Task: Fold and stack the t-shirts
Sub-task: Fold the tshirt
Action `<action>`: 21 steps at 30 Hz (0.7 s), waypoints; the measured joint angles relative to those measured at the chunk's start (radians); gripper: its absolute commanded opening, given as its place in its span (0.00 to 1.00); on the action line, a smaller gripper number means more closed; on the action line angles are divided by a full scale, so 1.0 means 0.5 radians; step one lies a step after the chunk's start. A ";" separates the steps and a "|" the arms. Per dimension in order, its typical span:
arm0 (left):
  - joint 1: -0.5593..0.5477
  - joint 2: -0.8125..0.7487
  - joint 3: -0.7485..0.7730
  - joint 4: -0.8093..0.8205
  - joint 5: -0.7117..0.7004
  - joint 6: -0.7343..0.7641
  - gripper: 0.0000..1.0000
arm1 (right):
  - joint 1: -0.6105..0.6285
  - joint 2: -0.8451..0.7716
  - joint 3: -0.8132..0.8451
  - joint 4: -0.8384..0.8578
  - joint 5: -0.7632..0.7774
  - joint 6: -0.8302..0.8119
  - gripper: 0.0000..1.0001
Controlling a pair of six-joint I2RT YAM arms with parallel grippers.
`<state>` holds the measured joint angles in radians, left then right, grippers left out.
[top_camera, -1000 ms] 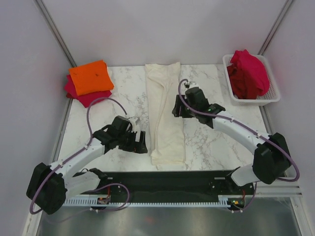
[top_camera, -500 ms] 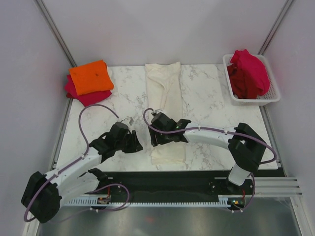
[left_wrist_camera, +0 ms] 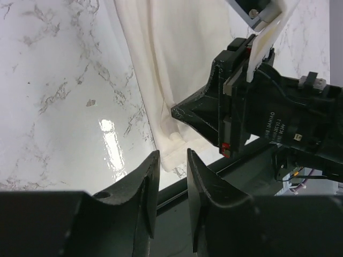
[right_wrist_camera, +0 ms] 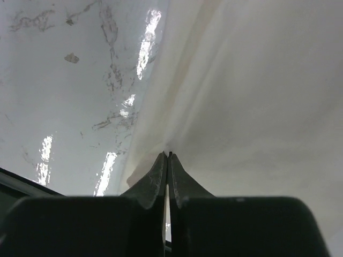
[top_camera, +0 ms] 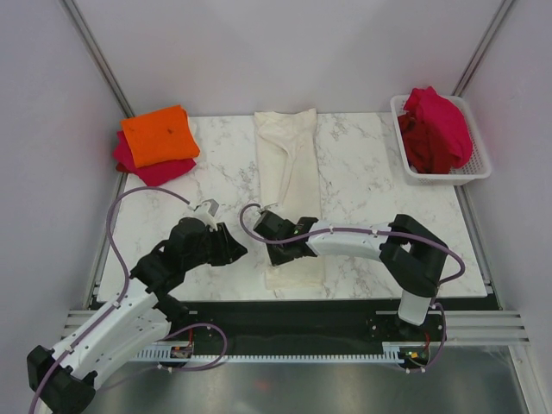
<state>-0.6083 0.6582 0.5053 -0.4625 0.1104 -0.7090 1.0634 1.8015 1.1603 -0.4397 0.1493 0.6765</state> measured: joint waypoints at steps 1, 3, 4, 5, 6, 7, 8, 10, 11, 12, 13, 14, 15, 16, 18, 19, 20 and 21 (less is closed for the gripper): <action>0.000 -0.007 0.019 0.000 0.000 -0.002 0.34 | 0.000 0.000 0.000 -0.016 0.023 0.004 0.00; 0.000 -0.014 0.035 0.000 0.000 -0.003 0.34 | -0.001 -0.001 0.005 -0.066 0.093 0.007 0.00; 0.000 -0.014 0.037 0.000 0.001 -0.003 0.34 | -0.001 -0.004 0.008 -0.105 0.146 0.004 0.00; 0.000 -0.013 0.038 -0.002 0.000 -0.003 0.34 | -0.001 -0.013 0.011 -0.149 0.199 -0.001 0.00; 0.000 -0.013 0.038 -0.007 0.000 -0.003 0.34 | -0.001 -0.031 0.013 -0.204 0.251 -0.005 0.00; 0.000 -0.013 0.038 -0.011 0.001 -0.004 0.34 | -0.001 -0.075 0.014 -0.278 0.327 -0.010 0.00; 0.000 -0.013 0.038 -0.015 0.001 -0.004 0.34 | -0.002 -0.101 0.014 -0.313 0.357 -0.014 0.00; 0.000 -0.013 0.038 -0.018 0.000 -0.004 0.34 | -0.008 -0.231 0.017 -0.435 0.484 -0.021 0.00; 0.000 -0.013 0.038 -0.020 0.000 -0.004 0.34 | -0.013 -0.311 0.017 -0.492 0.547 -0.022 0.00; 0.000 -0.013 0.038 -0.021 0.001 -0.004 0.34 | -0.022 -0.395 0.018 -0.550 0.602 -0.021 0.00; 0.000 -0.011 0.038 -0.023 0.000 -0.004 0.34 | -0.034 -0.484 0.020 -0.603 0.652 -0.022 0.00; 0.000 -0.011 0.038 -0.024 0.001 -0.004 0.34 | -0.046 -0.549 0.024 -0.649 0.691 -0.021 0.00; 0.000 -0.009 0.038 -0.025 0.001 -0.004 0.34 | -0.057 -0.620 0.033 -0.709 0.742 -0.021 0.00; 0.000 -0.008 0.038 -0.027 0.001 -0.004 0.34 | -0.068 -0.674 0.047 -0.762 0.787 -0.018 0.00; 0.000 -0.007 0.038 -0.034 0.001 -0.004 0.36 | -0.083 -0.752 0.072 -0.872 0.883 -0.001 0.00; 0.000 -0.008 0.038 -0.044 0.000 -0.003 0.36 | -0.083 -0.774 0.082 -0.921 0.922 0.013 0.00; 0.000 -0.008 0.038 -0.061 -0.002 -0.003 0.36 | -0.083 -0.789 0.085 -0.967 0.953 0.025 0.00; 0.000 -0.008 0.038 -0.078 -0.002 -0.003 0.36 | -0.083 -0.794 0.091 -1.019 0.978 0.040 0.00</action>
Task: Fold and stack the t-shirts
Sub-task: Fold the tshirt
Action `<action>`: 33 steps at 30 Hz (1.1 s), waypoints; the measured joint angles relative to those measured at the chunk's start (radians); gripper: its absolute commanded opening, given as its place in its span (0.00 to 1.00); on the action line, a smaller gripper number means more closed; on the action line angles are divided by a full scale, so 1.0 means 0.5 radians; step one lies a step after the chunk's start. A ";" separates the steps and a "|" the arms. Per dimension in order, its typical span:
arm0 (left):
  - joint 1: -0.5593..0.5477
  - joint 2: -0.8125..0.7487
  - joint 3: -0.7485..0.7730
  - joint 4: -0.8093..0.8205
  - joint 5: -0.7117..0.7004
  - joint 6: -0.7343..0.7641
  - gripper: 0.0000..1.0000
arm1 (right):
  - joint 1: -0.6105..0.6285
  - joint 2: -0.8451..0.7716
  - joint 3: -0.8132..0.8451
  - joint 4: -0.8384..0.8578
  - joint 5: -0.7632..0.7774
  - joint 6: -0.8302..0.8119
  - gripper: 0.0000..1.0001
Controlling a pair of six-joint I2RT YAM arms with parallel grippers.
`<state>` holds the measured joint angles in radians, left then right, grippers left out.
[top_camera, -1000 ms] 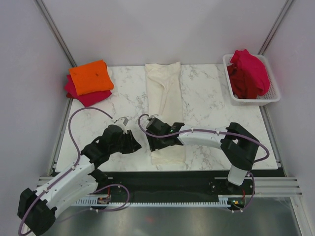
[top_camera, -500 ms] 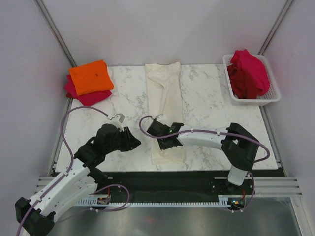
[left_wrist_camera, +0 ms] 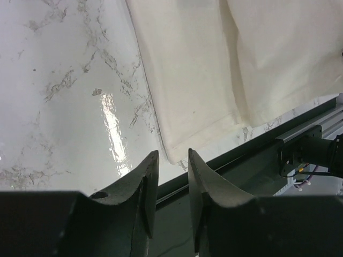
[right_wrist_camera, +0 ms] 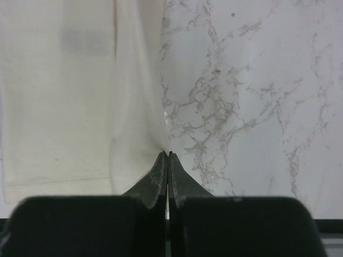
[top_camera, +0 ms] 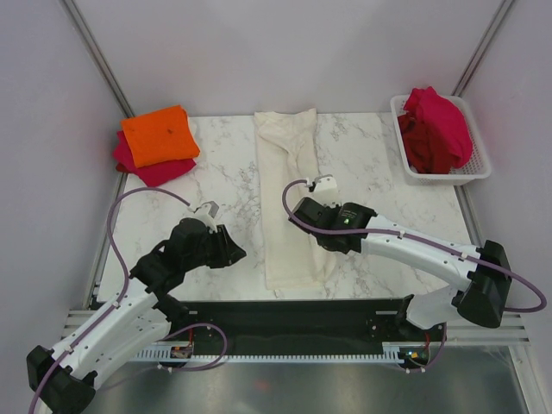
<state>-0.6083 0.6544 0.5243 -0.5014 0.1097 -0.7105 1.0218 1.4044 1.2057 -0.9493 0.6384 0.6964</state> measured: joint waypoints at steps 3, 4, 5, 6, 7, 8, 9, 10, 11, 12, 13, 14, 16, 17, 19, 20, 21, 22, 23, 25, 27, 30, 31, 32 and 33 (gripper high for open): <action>0.000 0.000 0.000 -0.036 -0.002 0.001 0.36 | 0.004 -0.001 0.017 -0.128 0.063 0.047 0.00; 0.000 0.000 0.000 -0.048 -0.002 0.000 0.36 | 0.008 0.002 0.033 -0.172 0.085 0.060 0.00; 0.000 0.001 0.000 -0.056 -0.003 0.001 0.36 | 0.015 0.008 0.062 -0.213 0.107 0.071 0.00; 0.000 0.001 0.000 -0.059 -0.004 0.000 0.36 | 0.034 0.022 0.105 -0.250 0.126 0.082 0.00; 0.000 0.001 0.000 -0.060 -0.004 0.001 0.36 | 0.060 0.051 0.163 -0.286 0.148 0.085 0.00; 0.000 0.001 0.000 -0.060 -0.004 0.001 0.36 | 0.097 0.095 0.234 -0.312 0.169 0.088 0.00; 0.000 0.000 0.000 -0.063 -0.005 0.001 0.36 | 0.143 0.148 0.304 -0.324 0.185 0.089 0.00; 0.000 0.001 0.000 -0.066 -0.005 0.001 0.36 | 0.196 0.221 0.375 -0.333 0.197 0.089 0.00; 0.000 0.001 0.000 -0.069 -0.005 0.001 0.36 | 0.252 0.301 0.445 -0.346 0.208 0.091 0.00; 0.000 0.001 0.000 -0.072 -0.005 0.000 0.36 | 0.311 0.391 0.506 -0.354 0.213 0.092 0.00; 0.000 0.001 0.000 -0.073 -0.005 0.000 0.36 | 0.352 0.469 0.541 -0.354 0.216 0.096 0.01; 0.000 0.001 0.000 -0.074 -0.005 0.001 0.36 | 0.401 0.576 0.575 -0.368 0.216 0.098 0.09; 0.000 0.001 0.000 -0.078 -0.005 0.001 0.36 | 0.477 0.781 0.591 -0.373 0.197 0.105 0.44; 0.000 0.003 0.000 -0.079 -0.005 0.001 0.36 | 0.510 0.894 0.593 -0.385 0.183 0.116 0.81; 0.000 0.010 0.000 -0.079 -0.004 0.001 0.36 | 0.582 1.107 0.578 -0.395 0.159 0.115 0.98; 0.000 0.014 0.000 -0.083 -0.006 0.000 0.36 | 0.607 1.170 0.557 -0.400 0.150 0.141 0.98; 0.001 0.026 0.000 -0.101 -0.008 0.000 0.36 | 0.626 1.191 0.529 -0.400 0.144 0.165 0.98; 0.002 0.039 0.000 -0.112 -0.007 0.000 0.36 | 0.641 1.187 0.513 -0.410 0.140 0.180 0.98; 0.000 0.047 0.000 -0.114 -0.006 0.000 0.36 | 0.652 1.166 0.505 -0.426 0.142 0.192 0.98; 0.000 0.061 0.000 -0.111 -0.005 0.000 0.36 | 0.658 1.080 0.485 -0.422 0.154 0.212 0.98; 0.000 0.082 0.001 -0.105 -0.005 0.000 0.36 | 0.640 0.936 0.435 -0.376 0.155 0.230 0.98; 0.000 0.137 0.001 -0.100 -0.002 -0.001 0.45 | 0.563 0.584 0.235 -0.184 0.093 0.224 0.98; 0.000 0.159 0.001 -0.100 -0.001 -0.002 0.50 | 0.510 0.407 0.101 -0.040 0.014 0.217 0.98; 0.000 0.176 0.001 -0.099 0.002 -0.005 0.54 | 0.449 0.240 -0.016 0.053 -0.049 0.214 0.96; 0.000 0.198 0.001 -0.097 0.008 -0.008 0.59 | 0.362 0.055 -0.156 0.171 -0.126 0.208 0.89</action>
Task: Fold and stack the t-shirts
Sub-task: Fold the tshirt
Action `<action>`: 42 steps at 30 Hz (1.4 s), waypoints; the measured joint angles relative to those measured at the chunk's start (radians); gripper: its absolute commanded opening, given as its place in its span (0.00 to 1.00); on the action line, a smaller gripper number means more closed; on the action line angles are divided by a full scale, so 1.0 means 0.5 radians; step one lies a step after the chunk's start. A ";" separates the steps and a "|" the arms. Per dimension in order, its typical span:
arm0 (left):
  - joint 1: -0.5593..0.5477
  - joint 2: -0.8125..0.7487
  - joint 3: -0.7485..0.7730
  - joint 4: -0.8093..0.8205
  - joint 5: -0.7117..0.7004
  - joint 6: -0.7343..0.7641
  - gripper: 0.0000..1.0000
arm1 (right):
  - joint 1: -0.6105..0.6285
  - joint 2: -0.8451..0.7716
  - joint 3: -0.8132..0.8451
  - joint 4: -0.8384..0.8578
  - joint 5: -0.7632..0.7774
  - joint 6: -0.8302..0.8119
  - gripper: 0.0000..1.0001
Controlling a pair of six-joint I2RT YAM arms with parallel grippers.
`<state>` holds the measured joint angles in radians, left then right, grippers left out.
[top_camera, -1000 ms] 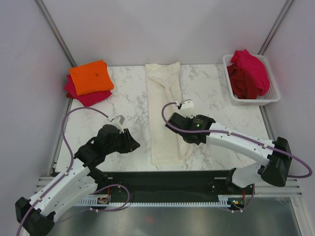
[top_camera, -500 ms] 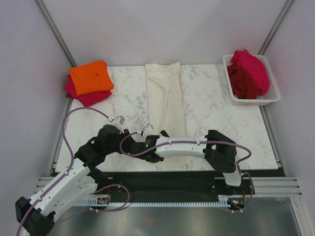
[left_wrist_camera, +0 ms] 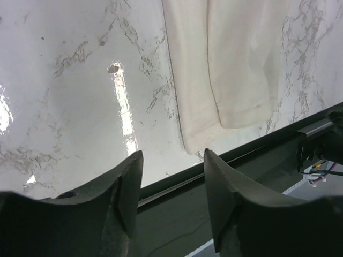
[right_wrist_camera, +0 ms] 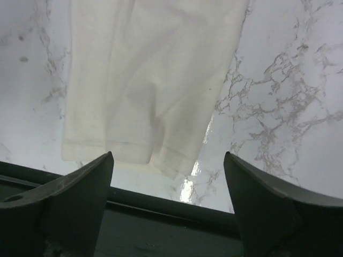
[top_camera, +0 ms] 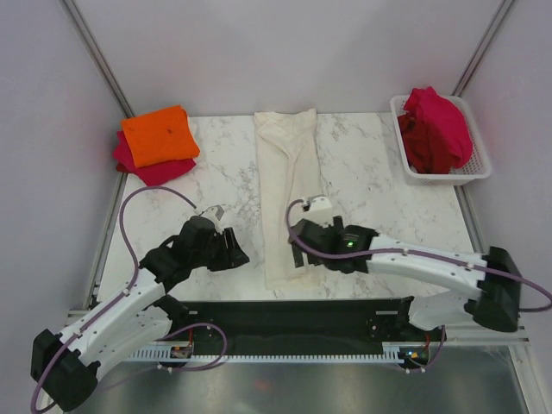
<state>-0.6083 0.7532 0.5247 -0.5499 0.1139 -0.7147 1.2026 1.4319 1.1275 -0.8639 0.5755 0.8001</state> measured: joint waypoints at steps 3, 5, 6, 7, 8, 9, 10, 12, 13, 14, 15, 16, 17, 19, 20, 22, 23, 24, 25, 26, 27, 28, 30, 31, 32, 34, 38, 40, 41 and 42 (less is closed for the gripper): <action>0.000 0.056 -0.001 0.022 0.027 -0.019 0.71 | -0.291 -0.439 -0.413 0.313 -0.237 0.005 0.82; -0.005 0.098 -0.011 0.083 0.063 -0.034 0.72 | -0.430 -0.541 -0.597 0.426 -0.360 0.008 0.82; -0.008 0.123 -0.024 0.127 0.084 -0.046 0.72 | -0.471 -0.542 -0.664 0.473 -0.430 0.008 0.83; -0.014 0.168 -0.039 0.180 0.109 -0.060 0.71 | -0.495 -0.508 -0.719 0.527 -0.504 0.008 0.83; -0.021 0.207 -0.053 0.225 0.127 -0.072 0.71 | -0.516 -0.466 -0.777 0.587 -0.580 0.007 0.83; -0.031 0.262 -0.072 0.281 0.148 -0.088 0.71 | -0.543 -0.440 -0.840 0.661 -0.662 0.010 0.82; -0.044 0.324 -0.092 0.328 0.163 -0.104 0.70 | -0.574 -0.425 -0.912 0.722 -0.752 0.015 0.79; -0.079 0.450 -0.117 0.404 0.185 -0.131 0.70 | -0.656 -0.424 -1.061 0.857 -0.919 0.035 0.76; -0.094 0.497 -0.124 0.431 0.192 -0.142 0.70 | -0.698 -0.424 -1.119 0.914 -0.986 0.045 0.74; -0.115 0.546 -0.130 0.462 0.198 -0.155 0.70 | -0.732 -0.425 -1.164 0.951 -1.035 0.054 0.73; -0.136 0.585 -0.137 0.496 0.200 -0.165 0.69 | -0.767 -0.444 -1.178 1.013 -1.084 0.067 0.73; -0.154 0.619 -0.141 0.529 0.202 -0.174 0.69 | -0.782 -0.445 -1.191 1.064 -1.117 0.076 0.72; -0.170 0.651 -0.145 0.568 0.206 -0.183 0.68 | -0.791 -0.436 -1.214 1.131 -1.161 0.085 0.71; -0.197 0.717 -0.149 0.645 0.211 -0.208 0.67 | -0.796 -0.422 -1.250 1.247 -1.232 0.101 0.60; -0.210 0.744 -0.149 0.674 0.211 -0.217 0.66 | -0.796 -0.414 -1.263 1.292 -1.262 0.103 0.56; -0.247 0.815 -0.150 0.746 0.210 -0.240 0.64 | -0.797 -0.387 -1.299 1.380 -1.312 0.127 0.35; -0.266 0.851 -0.150 0.777 0.211 -0.253 0.63 | -0.799 -0.379 -1.309 1.408 -1.328 0.124 0.27; -0.285 0.885 -0.150 0.805 0.211 -0.264 0.62 | -0.800 -0.374 -1.324 1.433 -1.335 0.130 0.20; -0.301 0.909 -0.151 0.826 0.211 -0.272 0.59 | -0.800 -0.374 -1.341 1.444 -1.340 0.143 0.06; -0.324 0.944 -0.153 0.861 0.209 -0.285 0.57 | -0.801 -0.375 -1.364 1.450 -1.337 0.141 0.00; -0.346 0.971 -0.154 0.883 0.209 -0.300 0.53 | -0.806 -0.383 -1.381 1.463 -1.344 0.156 0.00; -0.362 0.992 -0.154 0.905 0.208 -0.314 0.45 | -0.810 -0.402 -1.392 1.464 -1.340 0.166 0.00; -0.404 1.031 -0.154 0.944 0.203 -0.342 0.37 | -0.815 -0.459 -1.426 1.448 -1.311 0.175 0.00; -0.423 1.051 -0.155 0.961 0.198 -0.349 0.25 | -0.816 -0.499 -1.445 1.435 -1.296 0.176 0.00; -0.444 1.072 -0.155 0.973 0.195 -0.367 0.16 | -0.816 -0.532 -1.460 1.419 -1.285 0.177 0.00; -0.478 1.115 -0.155 0.993 0.191 -0.388 0.02 | -0.816 -0.594 -1.482 1.373 -1.263 0.182 0.00; -0.504 1.147 -0.156 1.034 0.189 -0.397 0.02 | -0.817 -0.611 -1.482 1.329 -1.244 0.182 0.00; -0.506 1.116 -0.166 1.033 0.171 -0.397 0.02 | -0.817 -0.620 -1.480 1.314 -1.238 0.181 0.01; -0.507 1.082 -0.178 1.028 0.150 -0.397 0.02 | -0.817 -0.629 -1.480 1.305 -1.235 0.180 0.01; -0.507 1.031 -0.190 1.021 0.134 -0.397 0.02 | -0.817 -0.642 -1.480 1.288 -1.229 0.179 0.05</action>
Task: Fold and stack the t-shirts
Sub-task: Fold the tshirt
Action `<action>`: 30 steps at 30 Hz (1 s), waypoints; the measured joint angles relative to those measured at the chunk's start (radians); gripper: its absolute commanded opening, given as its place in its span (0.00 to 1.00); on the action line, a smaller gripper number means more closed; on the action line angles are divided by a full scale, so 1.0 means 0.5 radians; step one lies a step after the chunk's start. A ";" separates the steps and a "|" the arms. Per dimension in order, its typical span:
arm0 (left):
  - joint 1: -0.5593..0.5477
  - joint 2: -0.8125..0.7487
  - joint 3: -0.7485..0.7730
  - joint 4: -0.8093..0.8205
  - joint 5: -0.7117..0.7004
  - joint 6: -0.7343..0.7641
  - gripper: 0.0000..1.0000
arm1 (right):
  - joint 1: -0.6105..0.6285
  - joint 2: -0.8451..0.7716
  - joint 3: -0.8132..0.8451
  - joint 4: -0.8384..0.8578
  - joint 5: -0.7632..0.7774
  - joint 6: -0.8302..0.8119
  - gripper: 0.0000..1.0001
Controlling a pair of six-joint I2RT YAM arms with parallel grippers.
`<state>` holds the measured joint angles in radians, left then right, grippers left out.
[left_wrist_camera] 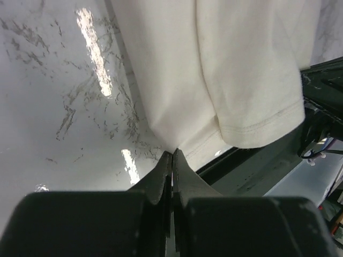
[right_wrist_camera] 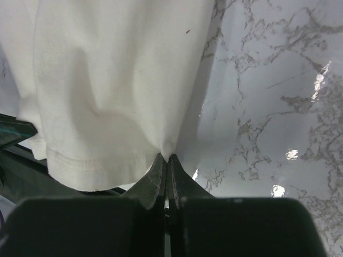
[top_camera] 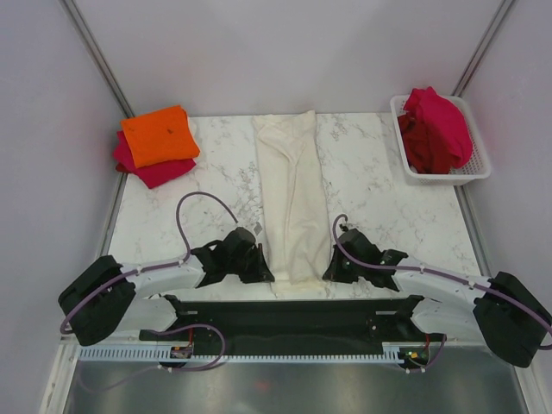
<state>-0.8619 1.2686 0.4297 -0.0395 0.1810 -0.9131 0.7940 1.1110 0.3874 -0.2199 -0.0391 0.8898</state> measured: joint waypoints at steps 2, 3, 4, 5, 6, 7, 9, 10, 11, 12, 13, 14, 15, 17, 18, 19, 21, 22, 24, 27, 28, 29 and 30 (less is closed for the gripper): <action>0.000 -0.113 -0.020 -0.013 -0.040 0.000 0.02 | 0.000 -0.031 0.000 -0.039 0.007 -0.005 0.08; 0.000 -0.163 -0.027 -0.025 -0.056 0.000 0.02 | 0.000 -0.050 0.000 -0.064 0.012 -0.007 0.08; 0.000 -0.205 -0.032 -0.037 -0.072 0.000 0.02 | 0.000 -0.067 0.000 -0.086 0.015 -0.007 0.08; 0.000 -0.237 -0.035 -0.048 -0.090 0.000 0.02 | 0.000 -0.089 0.000 -0.105 0.019 -0.007 0.07; 0.000 -0.255 -0.039 -0.060 -0.098 -0.001 0.02 | 0.000 -0.112 0.000 -0.121 0.020 -0.007 0.08; 0.000 -0.269 -0.046 -0.067 -0.104 -0.001 0.02 | 0.001 -0.137 0.000 -0.131 0.019 -0.006 0.08; 0.000 -0.281 -0.072 -0.073 -0.111 -0.006 0.02 | 0.000 -0.181 0.000 -0.147 0.019 -0.005 0.13; 0.000 -0.282 -0.088 -0.076 -0.114 -0.009 0.02 | 0.001 -0.194 -0.002 -0.150 0.017 -0.002 0.14; 0.000 -0.282 -0.101 -0.082 -0.115 -0.013 0.02 | 0.001 -0.205 -0.002 -0.155 0.014 -0.002 0.17; 0.000 -0.282 -0.111 -0.088 -0.118 -0.014 0.02 | 0.001 -0.211 -0.004 -0.163 0.013 -0.004 0.23; 0.000 -0.282 -0.120 -0.098 -0.123 -0.017 0.02 | 0.000 -0.214 -0.011 -0.173 0.012 -0.002 0.24; 0.000 -0.282 -0.127 -0.114 -0.134 -0.021 0.02 | 0.000 -0.217 -0.018 -0.184 0.011 -0.004 0.25; 0.001 -0.282 -0.132 -0.127 -0.138 -0.021 0.02 | -0.001 -0.223 -0.032 -0.192 0.011 -0.005 0.25; 0.000 -0.282 -0.140 -0.137 -0.144 -0.024 0.02 | -0.001 -0.242 -0.063 -0.210 0.008 -0.004 0.24; 0.000 -0.282 -0.141 -0.143 -0.148 -0.025 0.02 | -0.001 -0.257 -0.081 -0.217 0.003 -0.002 0.21; 0.000 -0.282 -0.142 -0.145 -0.149 -0.027 0.02 | -0.001 -0.273 -0.097 -0.222 -0.001 0.002 0.18; 0.000 -0.282 -0.142 -0.146 -0.149 -0.028 0.02 | -0.001 -0.305 -0.121 -0.220 -0.014 0.008 0.05; 0.000 -0.282 -0.142 -0.147 -0.149 -0.029 0.02 | -0.001 -0.314 -0.128 -0.219 -0.019 0.007 0.03; 0.000 -0.282 -0.142 -0.151 -0.149 -0.029 0.02 | -0.001 -0.324 -0.146 -0.208 -0.028 0.027 0.04; 0.000 -0.278 -0.142 -0.157 -0.149 -0.030 0.02 | -0.001 -0.323 -0.154 -0.183 -0.042 0.050 0.32; 0.001 -0.277 -0.142 -0.158 -0.148 -0.030 0.02 | -0.002 -0.324 -0.154 -0.165 -0.060 0.048 0.39; 0.001 -0.277 -0.142 -0.159 -0.148 -0.030 0.02 | -0.003 -0.327 -0.154 -0.143 -0.070 0.054 0.50; 0.000 -0.277 -0.142 -0.159 -0.148 -0.030 0.11 | -0.003 -0.333 -0.154 -0.127 -0.072 0.064 0.55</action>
<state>-0.8619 1.1301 0.3588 -0.1192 0.1070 -0.9279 0.7925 0.9447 0.3103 -0.2836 -0.0753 0.9218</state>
